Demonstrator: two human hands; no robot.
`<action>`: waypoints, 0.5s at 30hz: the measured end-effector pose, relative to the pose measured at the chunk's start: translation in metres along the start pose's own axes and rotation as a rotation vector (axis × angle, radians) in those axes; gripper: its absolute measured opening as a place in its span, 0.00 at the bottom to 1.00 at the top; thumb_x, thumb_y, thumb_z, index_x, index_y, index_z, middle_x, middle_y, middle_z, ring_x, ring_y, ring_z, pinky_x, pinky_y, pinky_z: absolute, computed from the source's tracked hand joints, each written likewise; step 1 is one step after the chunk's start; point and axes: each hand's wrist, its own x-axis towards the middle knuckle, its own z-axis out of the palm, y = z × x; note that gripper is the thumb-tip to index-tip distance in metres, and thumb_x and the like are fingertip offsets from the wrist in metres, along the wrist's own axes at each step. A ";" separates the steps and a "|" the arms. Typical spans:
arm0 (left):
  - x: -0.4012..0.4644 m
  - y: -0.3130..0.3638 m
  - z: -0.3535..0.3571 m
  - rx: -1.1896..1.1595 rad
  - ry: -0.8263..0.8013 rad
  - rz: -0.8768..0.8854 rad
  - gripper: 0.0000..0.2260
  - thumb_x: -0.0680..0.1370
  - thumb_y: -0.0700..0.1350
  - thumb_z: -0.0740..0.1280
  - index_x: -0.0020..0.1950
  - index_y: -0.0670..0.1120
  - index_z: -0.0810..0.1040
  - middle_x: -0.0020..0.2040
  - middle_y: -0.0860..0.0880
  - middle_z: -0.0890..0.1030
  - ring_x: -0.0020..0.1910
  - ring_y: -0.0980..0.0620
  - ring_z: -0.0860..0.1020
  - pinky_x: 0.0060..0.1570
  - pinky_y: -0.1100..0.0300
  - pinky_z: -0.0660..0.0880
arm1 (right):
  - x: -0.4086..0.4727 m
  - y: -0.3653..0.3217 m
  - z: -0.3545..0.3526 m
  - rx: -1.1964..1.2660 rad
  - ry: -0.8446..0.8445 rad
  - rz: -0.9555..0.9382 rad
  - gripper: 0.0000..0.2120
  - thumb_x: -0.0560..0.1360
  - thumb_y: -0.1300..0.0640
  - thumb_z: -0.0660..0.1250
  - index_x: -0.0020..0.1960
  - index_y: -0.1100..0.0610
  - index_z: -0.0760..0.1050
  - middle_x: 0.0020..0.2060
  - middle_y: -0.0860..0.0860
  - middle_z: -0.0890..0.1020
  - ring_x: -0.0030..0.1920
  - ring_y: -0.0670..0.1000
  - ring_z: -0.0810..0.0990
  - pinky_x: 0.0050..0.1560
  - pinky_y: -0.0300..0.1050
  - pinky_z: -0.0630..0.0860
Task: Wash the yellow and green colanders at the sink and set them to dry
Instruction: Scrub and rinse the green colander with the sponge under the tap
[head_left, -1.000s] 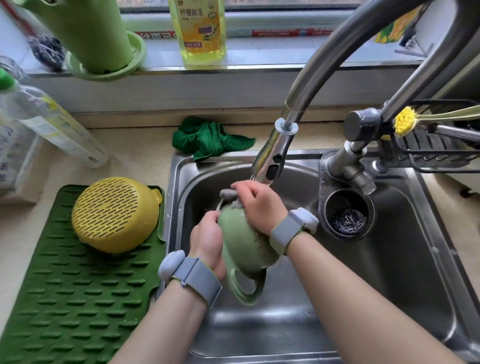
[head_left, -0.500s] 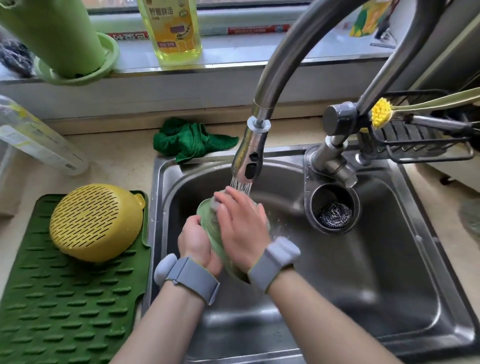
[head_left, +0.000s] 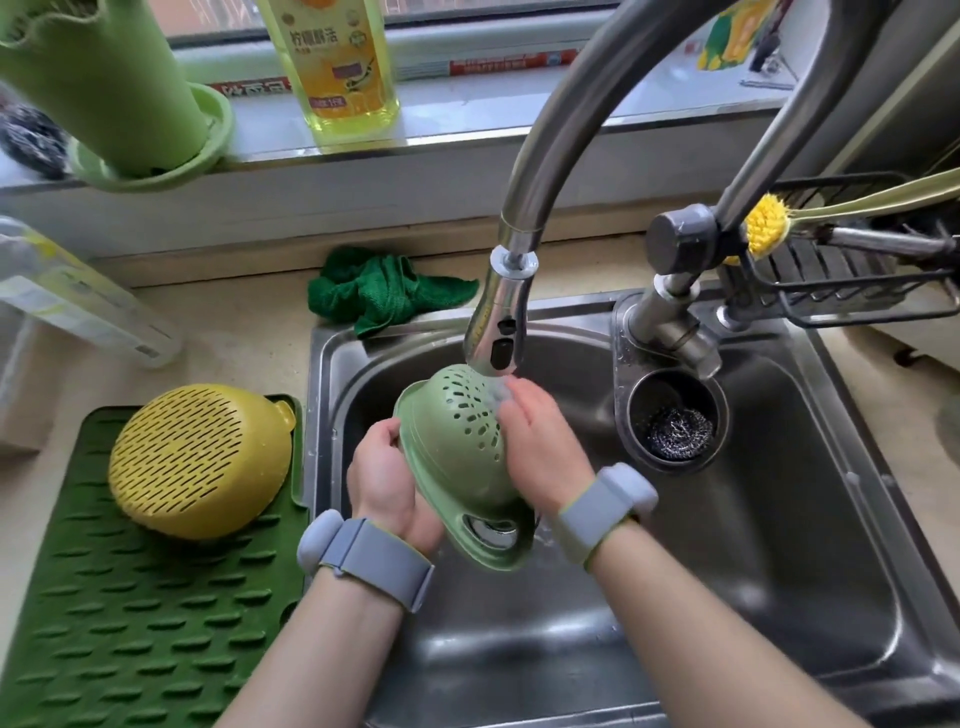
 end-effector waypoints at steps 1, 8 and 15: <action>0.001 -0.002 0.001 0.030 0.065 0.066 0.16 0.70 0.44 0.69 0.56 0.44 0.71 0.55 0.41 0.73 0.48 0.43 0.76 0.54 0.48 0.77 | -0.013 -0.002 0.010 -0.016 0.017 -0.072 0.24 0.76 0.45 0.48 0.67 0.49 0.71 0.67 0.47 0.72 0.69 0.48 0.67 0.72 0.53 0.62; -0.021 -0.009 0.011 0.475 0.207 0.267 0.20 0.80 0.57 0.57 0.38 0.45 0.77 0.38 0.43 0.78 0.43 0.46 0.76 0.49 0.53 0.73 | 0.009 -0.043 0.028 -0.188 0.065 -0.178 0.17 0.74 0.51 0.54 0.49 0.52 0.80 0.47 0.51 0.83 0.51 0.54 0.79 0.54 0.50 0.74; -0.033 0.003 0.017 0.579 0.271 0.236 0.28 0.81 0.62 0.51 0.40 0.43 0.79 0.40 0.44 0.81 0.40 0.46 0.78 0.38 0.57 0.73 | -0.007 -0.038 0.017 -0.034 -0.066 -0.269 0.05 0.74 0.55 0.61 0.41 0.50 0.74 0.41 0.49 0.80 0.46 0.50 0.76 0.53 0.47 0.71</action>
